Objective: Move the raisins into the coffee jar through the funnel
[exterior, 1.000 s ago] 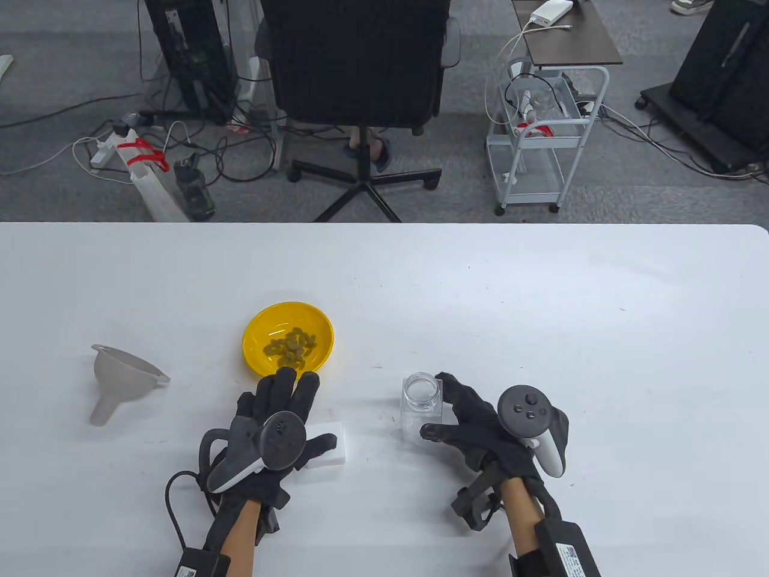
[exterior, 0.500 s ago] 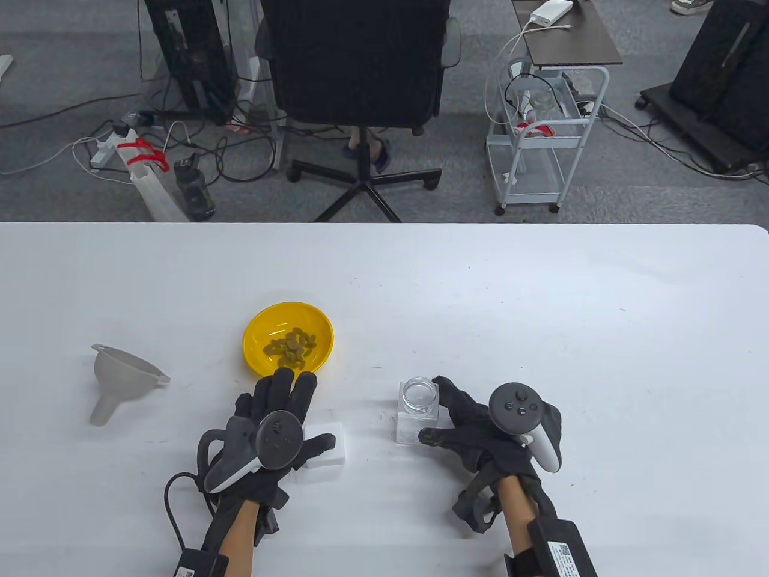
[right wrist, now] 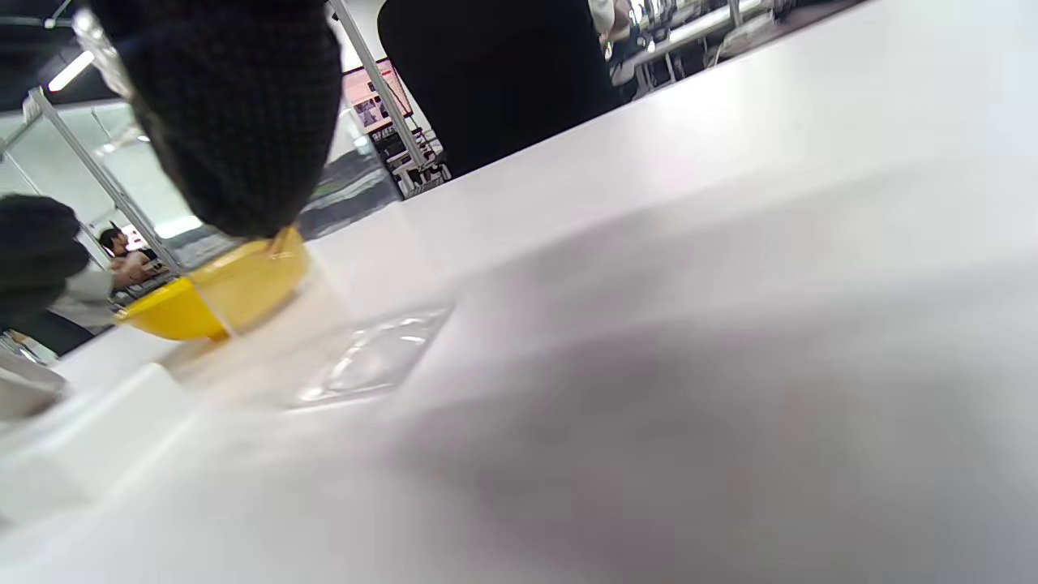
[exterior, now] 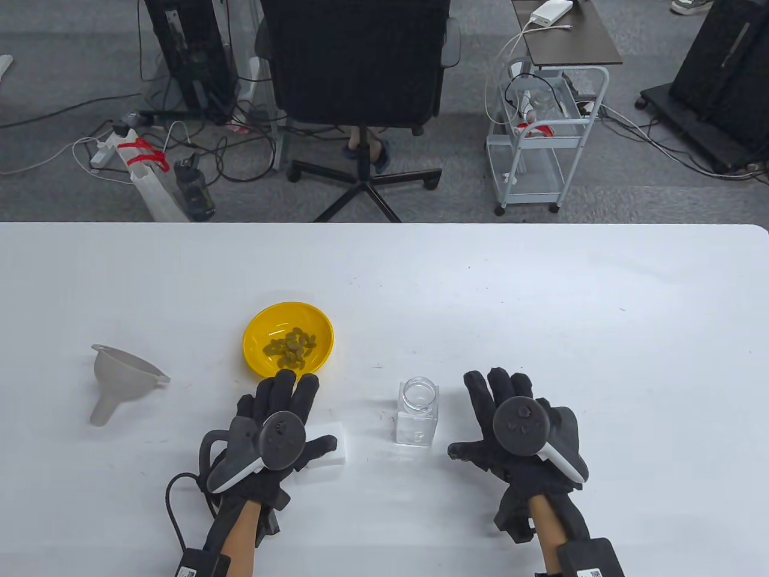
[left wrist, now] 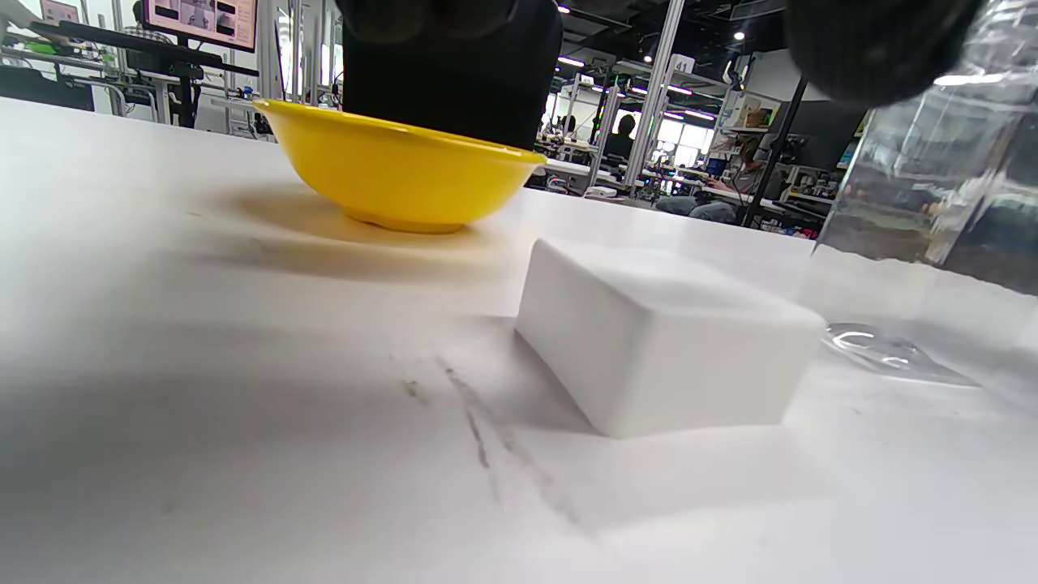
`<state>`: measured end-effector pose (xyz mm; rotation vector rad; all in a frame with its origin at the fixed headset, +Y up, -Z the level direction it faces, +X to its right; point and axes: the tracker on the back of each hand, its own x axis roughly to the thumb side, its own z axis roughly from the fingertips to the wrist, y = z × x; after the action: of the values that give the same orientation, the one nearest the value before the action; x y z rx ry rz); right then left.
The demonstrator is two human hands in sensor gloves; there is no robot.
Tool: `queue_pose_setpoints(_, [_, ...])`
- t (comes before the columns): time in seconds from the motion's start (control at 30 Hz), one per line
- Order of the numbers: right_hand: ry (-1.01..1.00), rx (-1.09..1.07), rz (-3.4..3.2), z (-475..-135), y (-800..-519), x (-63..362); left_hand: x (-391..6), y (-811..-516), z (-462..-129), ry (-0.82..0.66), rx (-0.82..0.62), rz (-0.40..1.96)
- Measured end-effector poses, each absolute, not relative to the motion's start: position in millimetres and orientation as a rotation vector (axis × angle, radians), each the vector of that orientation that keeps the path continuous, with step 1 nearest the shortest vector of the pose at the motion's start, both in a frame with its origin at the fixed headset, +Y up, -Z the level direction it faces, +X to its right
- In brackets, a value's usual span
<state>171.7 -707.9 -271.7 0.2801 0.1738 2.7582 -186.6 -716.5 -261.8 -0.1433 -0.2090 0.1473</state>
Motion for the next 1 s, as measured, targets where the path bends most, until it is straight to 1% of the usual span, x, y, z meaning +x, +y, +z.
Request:
queue_pose_setpoints(0.17, [0.203, 0.236, 2.784, -268, -720, 179, -185, -719, -263, -0.200, -0.160, 0.123])
queue_pose_setpoints(0.23, [0.236, 0.209, 2.800, -269, -721, 181, -184, -718, -263, -0.198, -0.144, 0.114])
queue_pose_setpoints(0.37, [0.210, 0.195, 2.797, -266, -720, 184, -189, -715, -266, -0.165, -0.108, 0.054])
queue_pose_setpoints(0.5, [0.188, 0.192, 2.796, -264, -719, 187, -222, -709, -274, -0.049, -0.088, -0.141])
queue_pose_setpoints(0.6, [0.189, 0.195, 2.762, -265, -718, 189, -259, -702, -282, 0.081, -0.057, -0.235])
queue_pose_setpoints(0.63, [0.187, 0.191, 2.755, -266, -718, 189, -275, -699, -285, 0.146, -0.051, -0.265])
queue_pose_setpoints(0.8, [0.211, 0.170, 2.730, -269, -721, 191, -321, -696, -296, 0.354, -0.104, -0.273])
queue_pose_setpoints(0.87, [0.221, 0.165, 2.731, -269, -722, 191, -334, -700, -300, 0.392, -0.124, -0.287])
queue_pose_setpoints(1.0, [0.213, 0.168, 2.722, -269, -722, 191, -346, -709, -306, 0.421, -0.157, -0.299])
